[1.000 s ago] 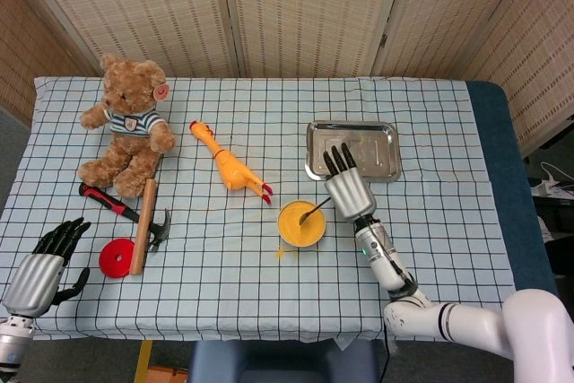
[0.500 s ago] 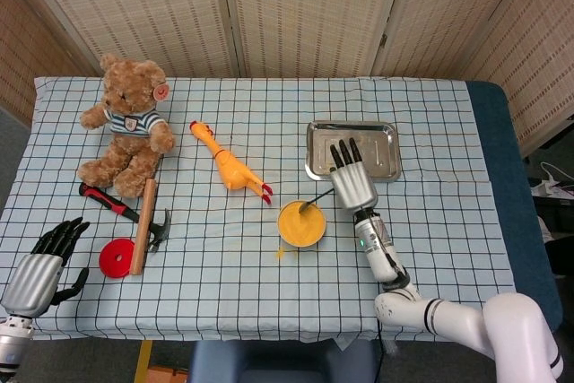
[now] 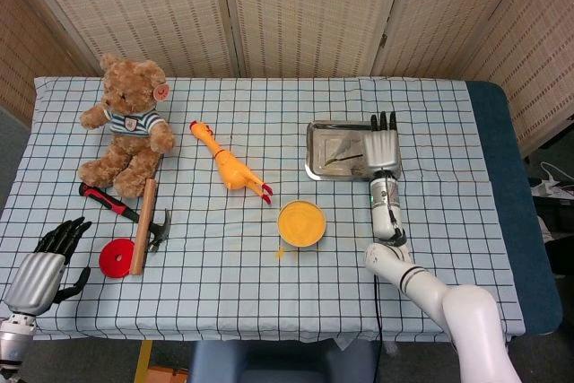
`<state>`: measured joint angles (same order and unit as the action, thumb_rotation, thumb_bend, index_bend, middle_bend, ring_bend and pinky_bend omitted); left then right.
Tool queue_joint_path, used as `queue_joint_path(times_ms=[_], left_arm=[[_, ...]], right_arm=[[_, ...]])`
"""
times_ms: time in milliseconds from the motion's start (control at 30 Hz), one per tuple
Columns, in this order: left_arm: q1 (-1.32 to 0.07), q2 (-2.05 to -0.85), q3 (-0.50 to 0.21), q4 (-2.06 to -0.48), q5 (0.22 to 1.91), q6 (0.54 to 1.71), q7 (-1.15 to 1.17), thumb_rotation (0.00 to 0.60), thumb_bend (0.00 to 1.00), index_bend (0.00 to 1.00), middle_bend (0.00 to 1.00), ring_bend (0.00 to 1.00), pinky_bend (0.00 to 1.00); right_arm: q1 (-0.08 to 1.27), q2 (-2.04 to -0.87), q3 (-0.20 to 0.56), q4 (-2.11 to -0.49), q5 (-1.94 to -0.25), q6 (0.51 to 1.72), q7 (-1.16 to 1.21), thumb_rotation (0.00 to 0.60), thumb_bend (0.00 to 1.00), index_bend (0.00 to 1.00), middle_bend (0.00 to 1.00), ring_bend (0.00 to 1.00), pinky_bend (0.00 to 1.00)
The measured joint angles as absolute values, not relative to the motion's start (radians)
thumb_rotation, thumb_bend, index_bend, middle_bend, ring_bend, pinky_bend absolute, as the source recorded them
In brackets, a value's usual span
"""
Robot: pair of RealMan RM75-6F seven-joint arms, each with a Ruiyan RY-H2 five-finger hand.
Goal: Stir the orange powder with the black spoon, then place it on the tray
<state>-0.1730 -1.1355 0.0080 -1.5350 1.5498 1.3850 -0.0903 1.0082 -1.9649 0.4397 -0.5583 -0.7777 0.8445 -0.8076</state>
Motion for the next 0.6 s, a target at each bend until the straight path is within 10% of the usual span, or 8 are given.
queue_joint_path(times_ms=[300,600], left_arm=[[-0.172,-1.132,0.009,-1.534,1.553,1.388,-0.097,0.600,0.46,0.00,0.00,0.00,0.12],[-0.170,-1.132,0.013,-1.540,1.558,1.392,-0.089,0.600,0.45,0.00,0.00,0.00,0.12]], right_arm=[[1.059,-2.009,0.482,-0.440,-0.733,0.731,-0.786,0.600,0.51,0.01,0.00,0.00,0.00],[1.000,-1.914,0.463,-0.619,-0.775,0.814,-0.765,0.600,0.43,0.00,0.00,0.00,0.00]])
